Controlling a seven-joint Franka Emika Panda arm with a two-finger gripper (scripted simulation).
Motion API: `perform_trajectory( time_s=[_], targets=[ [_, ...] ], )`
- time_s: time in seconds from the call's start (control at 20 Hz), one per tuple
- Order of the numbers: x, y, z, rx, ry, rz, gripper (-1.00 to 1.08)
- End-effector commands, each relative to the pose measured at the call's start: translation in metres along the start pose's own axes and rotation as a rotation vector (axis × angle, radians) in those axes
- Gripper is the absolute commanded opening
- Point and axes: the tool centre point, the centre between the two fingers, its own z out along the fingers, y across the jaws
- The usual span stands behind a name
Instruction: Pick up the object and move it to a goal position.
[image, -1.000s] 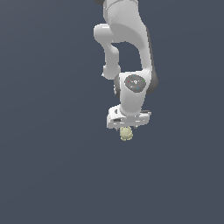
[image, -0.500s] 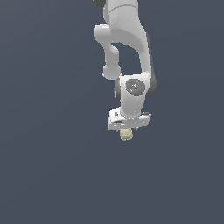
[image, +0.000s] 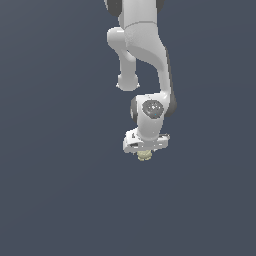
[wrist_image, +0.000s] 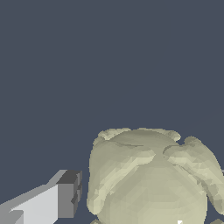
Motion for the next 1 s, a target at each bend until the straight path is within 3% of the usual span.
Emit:
perform_trajectory(
  time_s=[0.0, 0.6, 0.95],
  targets=[
    [0.001, 0.0, 0.001, 0.0, 0.002, 0.0, -1.0],
    [0.001, 0.001, -0.001, 0.0, 0.002, 0.0, -1.0],
    [0.003, 0.028, -0.026, 0.0, 0.002, 0.0, -1.0]
  ],
)
